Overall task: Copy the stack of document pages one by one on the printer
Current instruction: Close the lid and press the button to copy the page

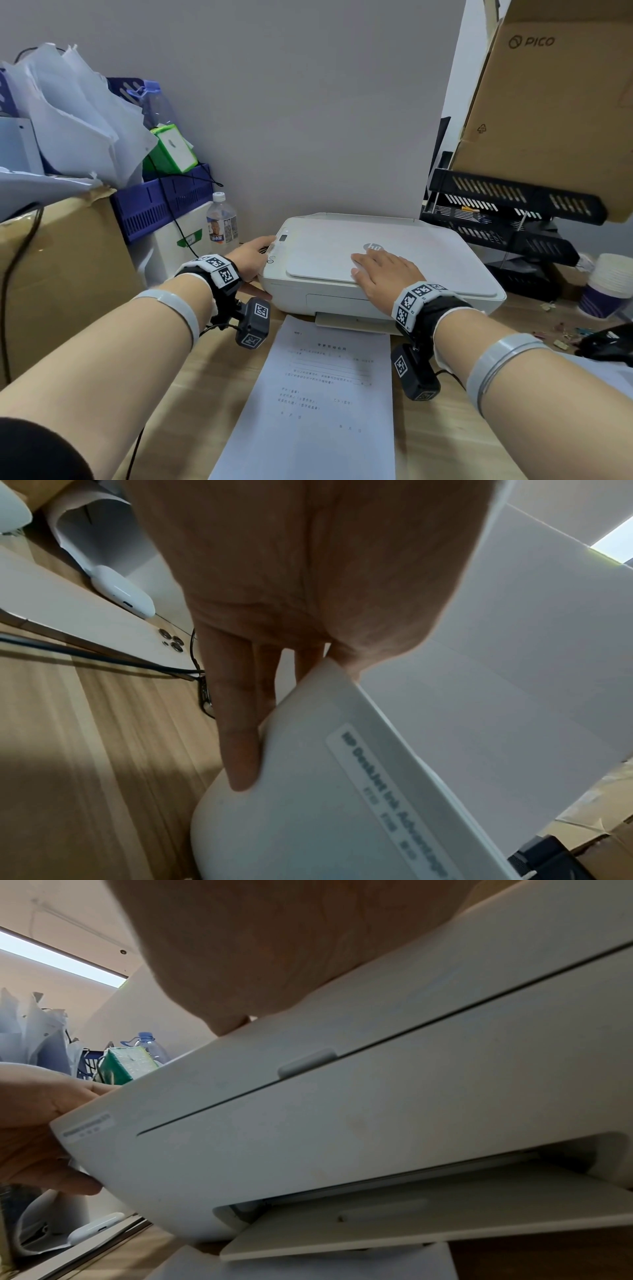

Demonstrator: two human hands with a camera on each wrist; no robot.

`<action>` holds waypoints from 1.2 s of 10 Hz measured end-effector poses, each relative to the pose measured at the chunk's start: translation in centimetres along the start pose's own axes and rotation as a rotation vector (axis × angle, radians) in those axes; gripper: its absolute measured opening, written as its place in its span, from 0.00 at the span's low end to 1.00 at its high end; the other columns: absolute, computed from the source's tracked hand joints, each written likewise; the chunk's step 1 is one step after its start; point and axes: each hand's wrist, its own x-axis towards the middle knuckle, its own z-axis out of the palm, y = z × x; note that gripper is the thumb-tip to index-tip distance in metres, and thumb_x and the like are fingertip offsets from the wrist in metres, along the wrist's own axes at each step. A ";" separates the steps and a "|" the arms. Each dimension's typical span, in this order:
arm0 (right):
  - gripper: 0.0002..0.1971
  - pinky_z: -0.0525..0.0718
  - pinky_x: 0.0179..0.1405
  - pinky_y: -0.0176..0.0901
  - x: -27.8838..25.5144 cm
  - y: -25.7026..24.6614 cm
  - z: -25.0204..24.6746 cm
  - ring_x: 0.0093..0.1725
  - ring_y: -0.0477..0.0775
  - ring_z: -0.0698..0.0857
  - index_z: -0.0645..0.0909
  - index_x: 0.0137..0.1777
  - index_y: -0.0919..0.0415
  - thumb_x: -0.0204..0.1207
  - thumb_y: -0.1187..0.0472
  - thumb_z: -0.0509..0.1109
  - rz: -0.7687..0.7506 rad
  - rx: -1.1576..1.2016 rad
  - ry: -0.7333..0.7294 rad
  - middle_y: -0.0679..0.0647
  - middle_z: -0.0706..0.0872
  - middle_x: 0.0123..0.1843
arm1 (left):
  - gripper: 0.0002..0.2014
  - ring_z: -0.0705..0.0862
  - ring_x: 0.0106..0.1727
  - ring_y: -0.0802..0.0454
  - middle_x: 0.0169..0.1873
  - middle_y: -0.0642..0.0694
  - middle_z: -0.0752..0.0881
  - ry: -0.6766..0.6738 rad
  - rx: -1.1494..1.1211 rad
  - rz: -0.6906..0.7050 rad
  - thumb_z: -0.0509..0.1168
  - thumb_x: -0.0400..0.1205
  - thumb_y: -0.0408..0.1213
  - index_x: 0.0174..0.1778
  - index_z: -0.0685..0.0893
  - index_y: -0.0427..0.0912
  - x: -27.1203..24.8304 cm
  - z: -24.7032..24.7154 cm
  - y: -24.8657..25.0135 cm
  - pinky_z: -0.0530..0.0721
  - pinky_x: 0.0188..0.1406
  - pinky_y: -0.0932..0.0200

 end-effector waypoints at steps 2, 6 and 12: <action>0.25 0.56 0.82 0.56 -0.1 -0.1 -0.2 0.85 0.52 0.60 0.62 0.82 0.44 0.87 0.43 0.43 -0.002 0.001 0.008 0.49 0.59 0.87 | 0.18 0.88 0.44 0.44 0.48 0.45 0.91 0.034 -0.039 -0.070 0.54 0.89 0.33 0.70 0.82 0.50 1.1 -0.5 -0.6 0.88 0.50 0.30; 0.25 0.57 0.82 0.55 -0.2 -0.2 -0.3 0.84 0.52 0.60 0.62 0.82 0.44 0.87 0.43 0.43 -0.004 -0.007 0.006 0.49 0.59 0.87 | 0.16 0.87 0.51 0.39 0.52 0.38 0.91 0.021 0.002 -0.109 0.57 0.87 0.35 0.63 0.87 0.52 3.3 -1.3 -1.4 0.84 0.56 0.26; 0.25 0.57 0.82 0.55 -0.1 -0.1 -0.1 0.84 0.52 0.60 0.62 0.82 0.43 0.87 0.42 0.43 -0.001 -0.004 0.010 0.48 0.60 0.87 | 0.10 0.86 0.62 0.32 0.65 0.33 0.84 0.059 0.200 -0.073 0.58 0.87 0.34 0.62 0.80 0.48 6.7 -1.7 -2.2 0.88 0.53 0.32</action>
